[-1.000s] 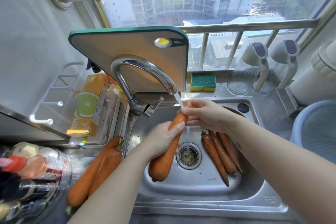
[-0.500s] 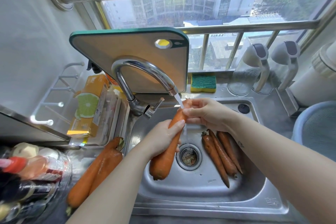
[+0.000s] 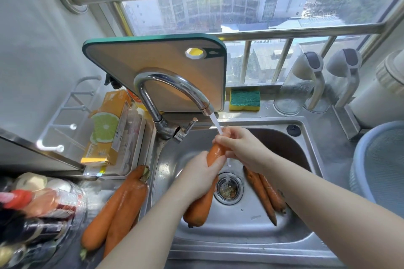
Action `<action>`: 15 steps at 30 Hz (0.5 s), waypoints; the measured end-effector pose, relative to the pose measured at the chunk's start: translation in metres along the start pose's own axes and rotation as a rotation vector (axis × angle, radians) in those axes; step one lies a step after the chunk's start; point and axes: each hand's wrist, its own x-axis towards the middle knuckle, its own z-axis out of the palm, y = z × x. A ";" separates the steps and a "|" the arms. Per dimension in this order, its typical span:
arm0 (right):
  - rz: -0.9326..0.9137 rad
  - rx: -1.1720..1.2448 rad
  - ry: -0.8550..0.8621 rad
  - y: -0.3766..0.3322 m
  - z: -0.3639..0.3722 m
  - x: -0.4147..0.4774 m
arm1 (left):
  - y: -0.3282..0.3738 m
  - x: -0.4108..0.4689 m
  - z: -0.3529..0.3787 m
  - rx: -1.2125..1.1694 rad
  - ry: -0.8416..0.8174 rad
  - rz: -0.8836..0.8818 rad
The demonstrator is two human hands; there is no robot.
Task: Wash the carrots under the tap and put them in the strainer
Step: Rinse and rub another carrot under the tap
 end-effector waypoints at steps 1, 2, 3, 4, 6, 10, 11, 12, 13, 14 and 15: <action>-0.011 -0.035 0.066 0.000 0.002 0.001 | 0.000 -0.001 0.004 0.084 0.041 0.012; -0.013 -0.038 0.126 0.001 0.004 0.002 | 0.000 -0.002 0.008 0.138 0.072 0.019; -0.009 -0.009 0.170 0.000 0.005 0.002 | 0.001 -0.004 0.012 0.176 0.102 0.024; 0.002 0.048 0.184 0.001 0.005 0.002 | 0.002 -0.005 0.014 0.206 0.129 0.027; 0.030 0.169 0.127 0.004 0.008 0.000 | 0.005 -0.007 0.015 0.240 0.166 0.026; 0.020 0.124 0.080 0.015 0.012 -0.004 | 0.006 -0.006 0.013 0.421 0.205 0.030; 0.026 0.140 0.116 0.014 0.013 -0.004 | 0.007 -0.007 0.015 0.476 0.212 0.036; 0.032 0.167 0.158 0.012 0.015 -0.003 | 0.008 -0.009 0.017 0.511 0.212 0.041; 0.044 0.187 0.195 0.011 0.017 -0.002 | 0.010 -0.011 0.018 0.513 0.201 0.046; 0.067 0.228 0.234 0.009 0.019 -0.001 | 0.011 -0.011 0.019 0.490 0.168 0.035; 0.088 0.288 0.266 0.007 0.021 0.000 | 0.012 -0.011 0.018 0.423 0.116 0.007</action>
